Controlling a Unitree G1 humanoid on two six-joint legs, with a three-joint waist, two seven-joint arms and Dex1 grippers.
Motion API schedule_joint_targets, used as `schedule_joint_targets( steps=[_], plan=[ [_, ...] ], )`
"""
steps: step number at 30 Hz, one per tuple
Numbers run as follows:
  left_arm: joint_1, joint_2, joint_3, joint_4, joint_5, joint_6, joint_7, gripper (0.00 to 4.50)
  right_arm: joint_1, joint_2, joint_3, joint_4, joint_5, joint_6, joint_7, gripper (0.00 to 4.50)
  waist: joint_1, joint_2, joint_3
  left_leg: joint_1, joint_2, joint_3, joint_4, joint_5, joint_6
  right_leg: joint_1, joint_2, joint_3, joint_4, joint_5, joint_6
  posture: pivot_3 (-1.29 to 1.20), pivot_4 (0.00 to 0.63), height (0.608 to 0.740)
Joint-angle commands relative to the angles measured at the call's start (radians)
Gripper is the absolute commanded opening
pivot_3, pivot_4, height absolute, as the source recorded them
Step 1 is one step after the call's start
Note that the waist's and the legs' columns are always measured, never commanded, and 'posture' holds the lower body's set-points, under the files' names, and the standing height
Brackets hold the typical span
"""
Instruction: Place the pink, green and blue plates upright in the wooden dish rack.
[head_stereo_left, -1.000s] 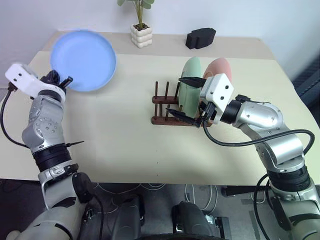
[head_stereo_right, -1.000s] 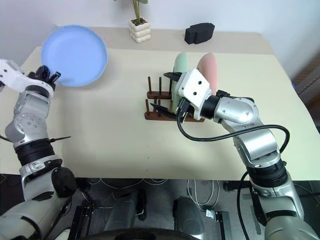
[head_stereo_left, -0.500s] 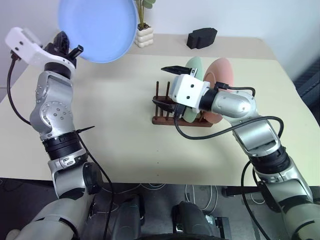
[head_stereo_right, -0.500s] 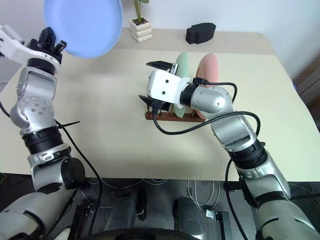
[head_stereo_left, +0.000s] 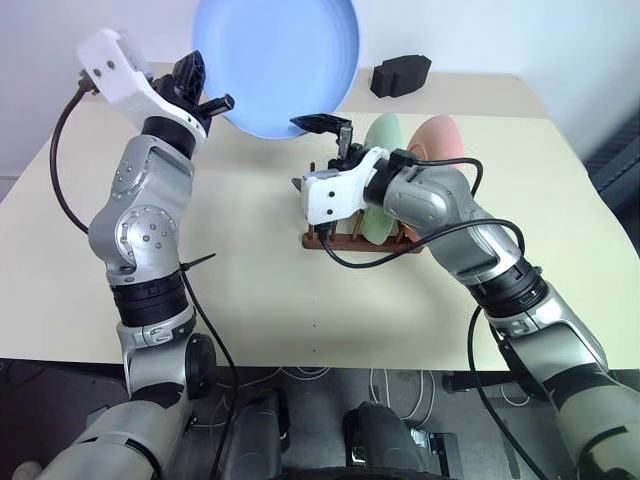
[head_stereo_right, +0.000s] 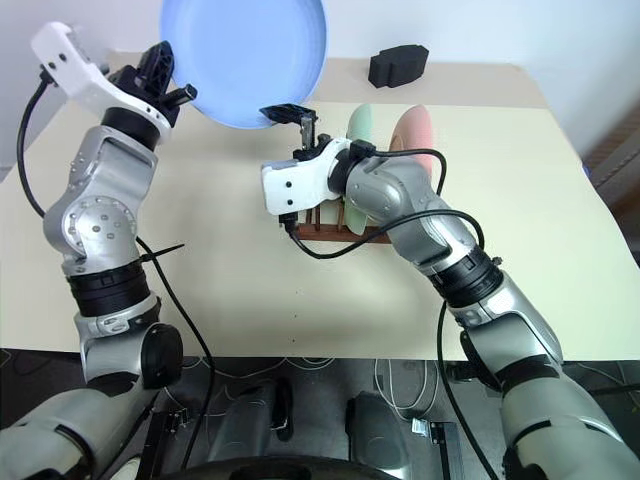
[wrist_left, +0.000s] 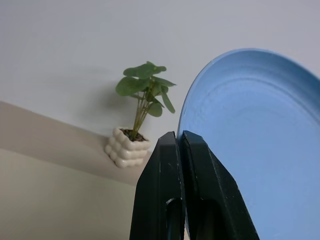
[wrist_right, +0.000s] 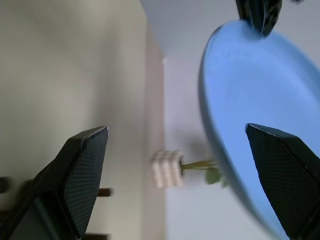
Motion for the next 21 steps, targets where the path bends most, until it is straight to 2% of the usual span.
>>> schedule_joint_targets(
  steps=[1,4,6,9,14,15,21],
  plan=[
    [-0.006,0.0,0.008,-0.048,-0.016,0.002,0.003,0.01,-0.029,0.018,-0.009,0.015,-0.046,-0.038,-0.025,4.5,0.0,0.0,0.0,0.0,0.0,0.0,0.0,0.0,0.0,0.0,0.0,0.0,0.0,0.0,0.0,0.0,0.15,0.732],
    [-0.007,0.0,0.007,-0.054,-0.023,0.014,0.004,0.01,-0.029,0.028,-0.014,0.032,-0.071,-0.052,-0.027,4.5,0.0,0.0,0.0,0.0,0.0,0.0,0.0,0.0,0.0,0.0,0.0,0.0,0.0,0.0,0.0,0.0,0.15,0.732],
    [-0.005,-0.001,0.004,-0.06,-0.03,0.025,0.003,0.0,-0.03,0.032,-0.018,0.039,-0.088,-0.053,-0.027,3.97,0.0,0.0,0.0,0.0,0.0,0.0,0.0,0.0,0.0,0.0,0.0,0.0,0.0,0.0,0.0,0.0,0.15,0.732],
    [-0.001,-0.009,0.006,-0.061,-0.045,0.037,0.002,0.0,-0.031,0.036,-0.025,0.047,-0.118,-0.048,-0.035,2.69,0.001,0.0,0.0,0.0,0.0,0.0,0.0,0.0,0.0,0.0,0.0,0.0,0.0,0.0,0.0,0.0,0.15,0.732],
    [0.003,-0.014,0.01,-0.061,-0.059,0.048,0.001,0.0,-0.028,0.033,-0.036,0.044,-0.153,-0.046,-0.046,0.17,0.0,0.0,0.0,0.0,0.0,0.0,0.0,0.0,0.0,0.0,0.0,0.0,0.0,0.0,0.0,0.0,0.15,0.732],
    [0.004,-0.017,0.013,-0.06,-0.065,0.05,0.003,0.0,-0.027,0.032,-0.037,0.042,-0.159,-0.047,-0.048,0.03,0.0,0.0,0.0,0.0,0.0,0.0,0.0,0.0,0.0,0.0,0.0,0.0,0.0,0.0,0.0,0.0,0.15,0.732],
    [0.011,-0.027,0.031,-0.044,-0.084,0.056,0.011,0.0,-0.032,0.03,-0.047,0.032,-0.201,-0.069,-0.082,0.03,0.0,0.0,0.0,0.0,0.0,0.0,0.0,0.0,0.0,0.0,0.0,0.0,0.0,0.0,0.0,0.0,0.15,0.732]
  ],
)
